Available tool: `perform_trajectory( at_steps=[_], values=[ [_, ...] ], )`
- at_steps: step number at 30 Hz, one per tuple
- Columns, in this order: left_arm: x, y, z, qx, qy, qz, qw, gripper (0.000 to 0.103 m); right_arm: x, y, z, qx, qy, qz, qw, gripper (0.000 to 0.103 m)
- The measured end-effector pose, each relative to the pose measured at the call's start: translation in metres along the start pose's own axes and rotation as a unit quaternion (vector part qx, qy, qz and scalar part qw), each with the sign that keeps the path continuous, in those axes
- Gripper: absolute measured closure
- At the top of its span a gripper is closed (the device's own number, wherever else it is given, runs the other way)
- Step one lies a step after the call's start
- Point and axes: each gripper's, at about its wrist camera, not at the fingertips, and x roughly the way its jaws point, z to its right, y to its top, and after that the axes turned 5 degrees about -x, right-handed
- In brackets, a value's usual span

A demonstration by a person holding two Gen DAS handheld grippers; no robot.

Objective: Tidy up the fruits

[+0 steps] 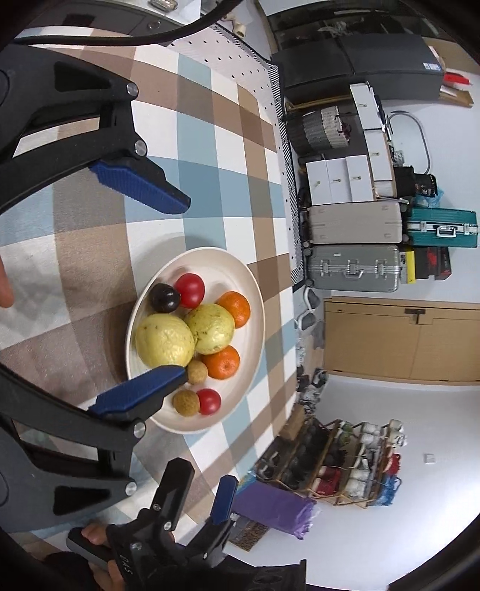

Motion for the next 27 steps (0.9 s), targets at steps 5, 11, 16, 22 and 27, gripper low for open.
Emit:
perform_trajectory(
  at_steps=[5,11,16,22,27],
  values=[
    [-0.025,-0.009,0.006,-0.005,0.001,0.034,0.9994,0.001,-0.013,0.0,0.001,0.005,0.003,0.018,1.0,0.0],
    [-0.034,-0.018,0.011,-0.016,-0.004,0.039,0.9991,0.001,-0.021,-0.004,-0.002,0.008,0.006,0.027,1.0,0.0],
    [-0.032,-0.022,0.014,-0.027,-0.005,0.042,0.9988,0.001,-0.022,-0.004,-0.005,0.002,0.002,0.032,0.999,0.0],
    [-0.032,-0.024,0.015,-0.028,-0.004,0.046,0.9985,0.001,-0.022,-0.005,-0.006,-0.002,-0.007,0.044,0.999,0.0],
    [-0.032,-0.023,0.015,-0.026,0.0,0.048,0.9985,0.001,-0.023,-0.005,-0.005,-0.003,-0.005,0.049,0.999,0.0]
  ],
)
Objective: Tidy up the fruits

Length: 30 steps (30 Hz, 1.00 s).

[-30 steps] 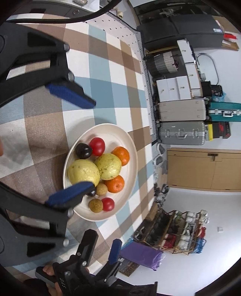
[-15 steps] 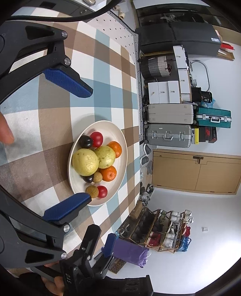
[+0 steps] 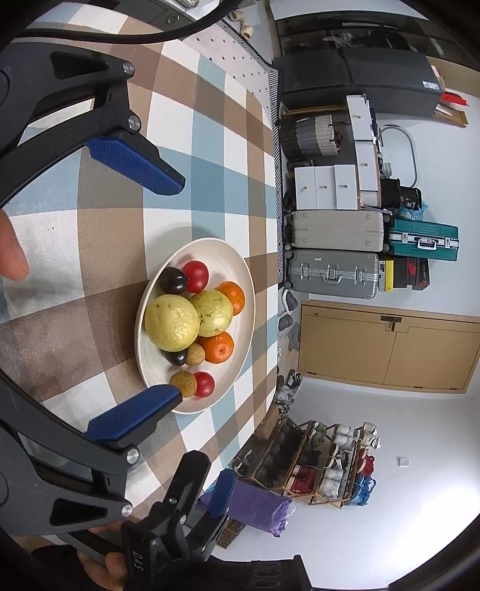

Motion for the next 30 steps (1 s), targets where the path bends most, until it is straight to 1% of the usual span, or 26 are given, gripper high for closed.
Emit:
perform_trajectory(
  at_steps=[12,30],
  values=[
    [-0.0007,-0.0008,0.0003,0.003,0.003,0.01,0.9999,0.001,-0.0038,0.0001,-0.0038,-0.011,-0.001,0.011,1.0,0.0],
    [-0.0015,-0.0012,0.0017,0.004,0.002,0.01,0.9999,0.001,-0.0047,-0.0001,-0.0059,-0.014,0.0,0.011,1.0,0.0]
  ],
)
